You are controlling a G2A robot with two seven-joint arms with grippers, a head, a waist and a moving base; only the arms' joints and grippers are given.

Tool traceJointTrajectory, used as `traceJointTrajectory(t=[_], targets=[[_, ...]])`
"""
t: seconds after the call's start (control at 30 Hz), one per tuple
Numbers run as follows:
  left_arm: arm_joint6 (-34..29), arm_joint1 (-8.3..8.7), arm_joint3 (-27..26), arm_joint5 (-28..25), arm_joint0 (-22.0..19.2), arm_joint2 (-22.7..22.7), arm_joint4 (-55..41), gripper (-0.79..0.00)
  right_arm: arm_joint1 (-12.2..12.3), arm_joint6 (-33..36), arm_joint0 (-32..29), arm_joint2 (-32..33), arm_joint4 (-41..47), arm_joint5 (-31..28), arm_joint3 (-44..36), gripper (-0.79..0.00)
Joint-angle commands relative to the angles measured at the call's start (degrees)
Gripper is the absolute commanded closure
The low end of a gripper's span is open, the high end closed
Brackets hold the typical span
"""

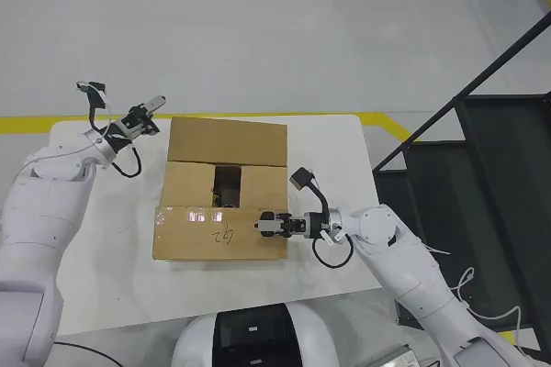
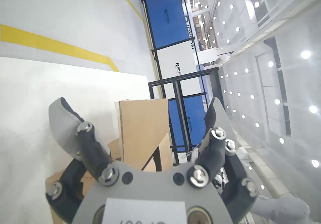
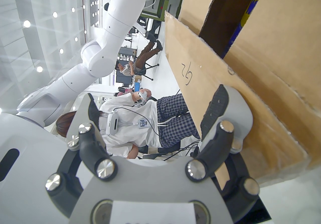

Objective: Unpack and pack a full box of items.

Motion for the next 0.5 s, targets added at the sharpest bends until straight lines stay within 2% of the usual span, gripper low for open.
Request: traceJointTrajectory(t=[0.0,0.27,0.47], targets=[[0.08,-1.04,2.19,-0.77,-0.84,1.30,-0.18,-0.785,0.00,0.00,0.00,0.00,0.00,0.00,0.00,-0.785],[-1.18,-4.55,8.46,-3.82,-4.35,4.06,-2.26,-0.785,0.00,0.00,0.00,0.00,0.00,0.00,0.00,-0.785],[0.22,-6.38,12.46,-2.88,-6.46,6.05,0.51,-0.785,0.00,0.00,0.00,0.00,0.00,0.00,0.00,-0.785]])
